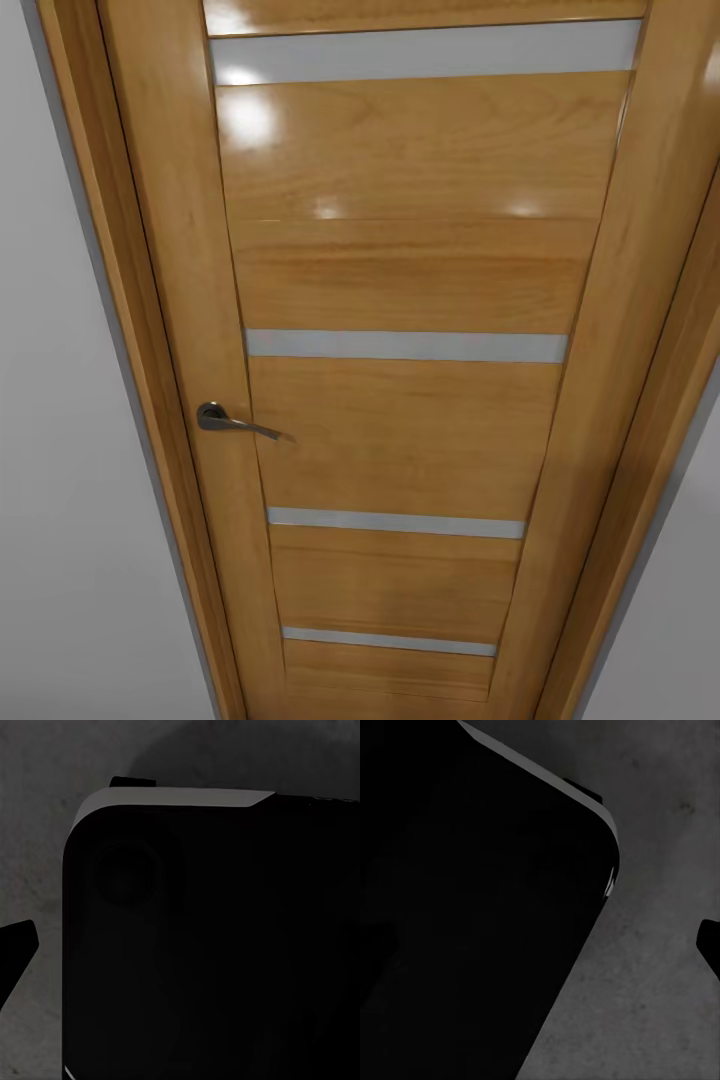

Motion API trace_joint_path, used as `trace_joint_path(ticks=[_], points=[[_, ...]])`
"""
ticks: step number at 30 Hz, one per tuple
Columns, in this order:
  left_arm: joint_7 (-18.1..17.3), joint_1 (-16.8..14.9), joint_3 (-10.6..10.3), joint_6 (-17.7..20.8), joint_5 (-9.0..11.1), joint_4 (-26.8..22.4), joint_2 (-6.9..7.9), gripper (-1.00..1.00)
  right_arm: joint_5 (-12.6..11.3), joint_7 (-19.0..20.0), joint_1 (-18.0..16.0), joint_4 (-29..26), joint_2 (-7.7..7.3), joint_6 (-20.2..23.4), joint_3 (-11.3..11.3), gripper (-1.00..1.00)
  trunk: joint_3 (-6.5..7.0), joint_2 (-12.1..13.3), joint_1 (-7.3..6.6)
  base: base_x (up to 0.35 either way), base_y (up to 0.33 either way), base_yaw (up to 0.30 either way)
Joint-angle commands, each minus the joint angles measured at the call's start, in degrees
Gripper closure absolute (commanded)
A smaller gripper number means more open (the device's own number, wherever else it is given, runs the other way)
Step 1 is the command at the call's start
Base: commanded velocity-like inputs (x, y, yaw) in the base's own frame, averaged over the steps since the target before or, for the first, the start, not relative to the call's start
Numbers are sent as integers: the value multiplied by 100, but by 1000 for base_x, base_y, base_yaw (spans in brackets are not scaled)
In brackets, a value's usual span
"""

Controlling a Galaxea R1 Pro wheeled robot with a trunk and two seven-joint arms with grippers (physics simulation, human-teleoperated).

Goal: Move the two storage containers from the living room to the garage. In the garage, place one container on the floor and stack the other container on top of it (either order is fine).

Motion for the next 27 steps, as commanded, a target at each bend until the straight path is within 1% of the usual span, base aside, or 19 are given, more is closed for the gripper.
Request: trace_joint_path(ticks=[1,9,17,27], points=[[2,-1,2,-14,46,0,-1,-100,-33,-1,-1,4,-2,-25,37,-100,-4,-3,0,0,0,0],[2,-1,10,-15,46,0,-7,-100,-14,3,-1,4,-16,-25,49,-100,-4,-3,0,0,0,0],[2,-1,11,-15,48,0,-10,-100,54,17,-1,4,-17,-34,58,-100,-4,-3,0,0,0,0],[2,-1,11,-15,47,5,-5,-100,5,40,-1,4,-18,-42,56,-100,-4,-3,0,0,0,0]])
